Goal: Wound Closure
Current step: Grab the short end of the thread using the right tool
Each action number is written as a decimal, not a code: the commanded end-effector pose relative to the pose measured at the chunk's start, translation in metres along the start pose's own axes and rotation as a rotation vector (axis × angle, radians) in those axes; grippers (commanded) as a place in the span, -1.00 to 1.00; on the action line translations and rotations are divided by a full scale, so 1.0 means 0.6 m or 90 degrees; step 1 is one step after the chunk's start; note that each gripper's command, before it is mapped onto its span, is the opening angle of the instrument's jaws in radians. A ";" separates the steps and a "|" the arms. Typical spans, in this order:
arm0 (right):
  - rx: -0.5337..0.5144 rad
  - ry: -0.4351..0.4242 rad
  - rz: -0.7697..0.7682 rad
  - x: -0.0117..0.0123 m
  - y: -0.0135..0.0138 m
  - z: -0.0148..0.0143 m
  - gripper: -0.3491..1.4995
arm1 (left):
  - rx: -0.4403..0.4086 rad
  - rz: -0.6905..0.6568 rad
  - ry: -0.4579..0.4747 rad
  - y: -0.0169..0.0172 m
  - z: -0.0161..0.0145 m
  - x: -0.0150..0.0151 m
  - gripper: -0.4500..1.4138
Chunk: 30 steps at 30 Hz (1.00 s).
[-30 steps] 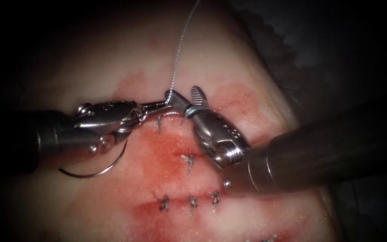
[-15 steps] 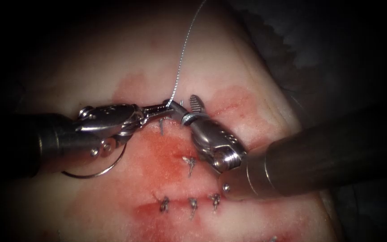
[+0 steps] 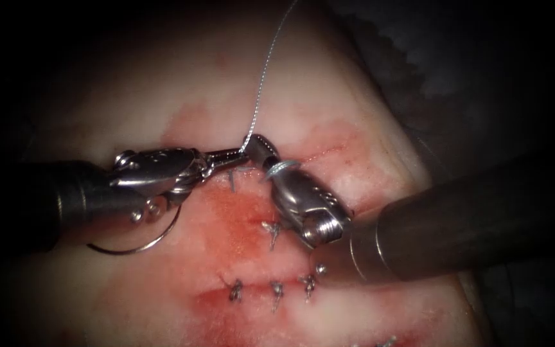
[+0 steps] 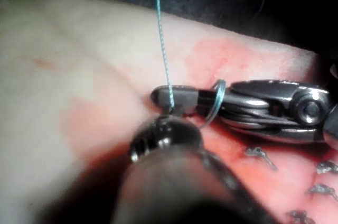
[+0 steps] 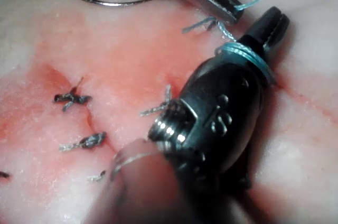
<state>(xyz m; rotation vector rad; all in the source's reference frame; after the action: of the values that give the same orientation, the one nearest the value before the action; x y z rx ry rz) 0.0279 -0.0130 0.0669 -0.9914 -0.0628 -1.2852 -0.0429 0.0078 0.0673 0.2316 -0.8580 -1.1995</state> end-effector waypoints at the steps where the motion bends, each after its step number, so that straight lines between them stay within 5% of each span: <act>1: 0.000 -0.005 0.003 0.0002 0.0006 0.0006 -1.00 | 0.004 0.001 -0.001 0.0001 0.0015 -0.0007 -1.00; 15: -0.026 -0.021 0.000 -0.0014 0.0021 -0.0008 -1.00 | -0.013 0.001 -0.009 0.0028 0.0024 -0.0028 -1.00; 30: -0.101 0.020 -0.035 -0.0015 0.0045 -0.0089 -1.00 | -0.070 0.015 -0.032 0.0113 0.0089 -0.0103 -1.00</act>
<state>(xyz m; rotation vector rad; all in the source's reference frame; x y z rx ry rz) 0.0265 -0.0156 0.0611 -1.1081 0.0497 -1.3824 -0.0419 0.0177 0.0721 0.0805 -0.8312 -1.2254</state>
